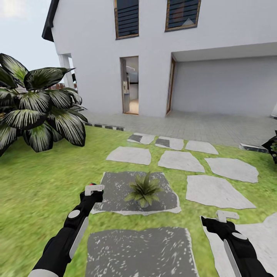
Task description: Pick up the pesticide atomizer in the garden and spray insectifuge to fully cover both potted plants in the garden.
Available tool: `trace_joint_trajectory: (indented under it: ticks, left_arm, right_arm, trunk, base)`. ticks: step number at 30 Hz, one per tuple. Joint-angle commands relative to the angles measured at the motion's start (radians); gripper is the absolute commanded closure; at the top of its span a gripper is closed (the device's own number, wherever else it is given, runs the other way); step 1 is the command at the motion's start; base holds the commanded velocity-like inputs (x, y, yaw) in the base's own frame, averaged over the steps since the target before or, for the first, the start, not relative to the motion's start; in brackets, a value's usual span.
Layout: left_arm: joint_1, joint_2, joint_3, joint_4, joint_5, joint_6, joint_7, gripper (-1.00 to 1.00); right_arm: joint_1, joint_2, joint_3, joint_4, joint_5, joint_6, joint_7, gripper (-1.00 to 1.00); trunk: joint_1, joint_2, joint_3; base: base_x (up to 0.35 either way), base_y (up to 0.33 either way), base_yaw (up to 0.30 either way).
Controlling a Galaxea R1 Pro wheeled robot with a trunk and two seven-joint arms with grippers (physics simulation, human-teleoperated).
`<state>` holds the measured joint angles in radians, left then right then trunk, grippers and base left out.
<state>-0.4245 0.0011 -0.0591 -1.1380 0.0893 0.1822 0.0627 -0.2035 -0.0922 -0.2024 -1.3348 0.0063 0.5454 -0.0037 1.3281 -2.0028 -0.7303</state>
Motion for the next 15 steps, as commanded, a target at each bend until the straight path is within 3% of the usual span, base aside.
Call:
trace_joint_trajectory:
  ticks: [1,15]
  left_arm:
    - [0.0,0.0,-0.002,-0.001,0.009,0.005,0.008,1.0]
    - [0.0,0.002,-0.001,0.0,0.01,0.005,0.008,1.0]
  right_arm:
    - [0.0,0.0,0.0,-0.002,0.001,0.005,0.0,-1.0]
    - [0.0,0.002,-0.001,-0.006,0.005,0.007,-0.001,-1.0]
  trunk:
    - [-0.004,0.007,0.002]
    - [-0.058,0.105,0.046]
  base:
    - [0.0,0.0,0.0]
    - [0.0,0.0,0.0]
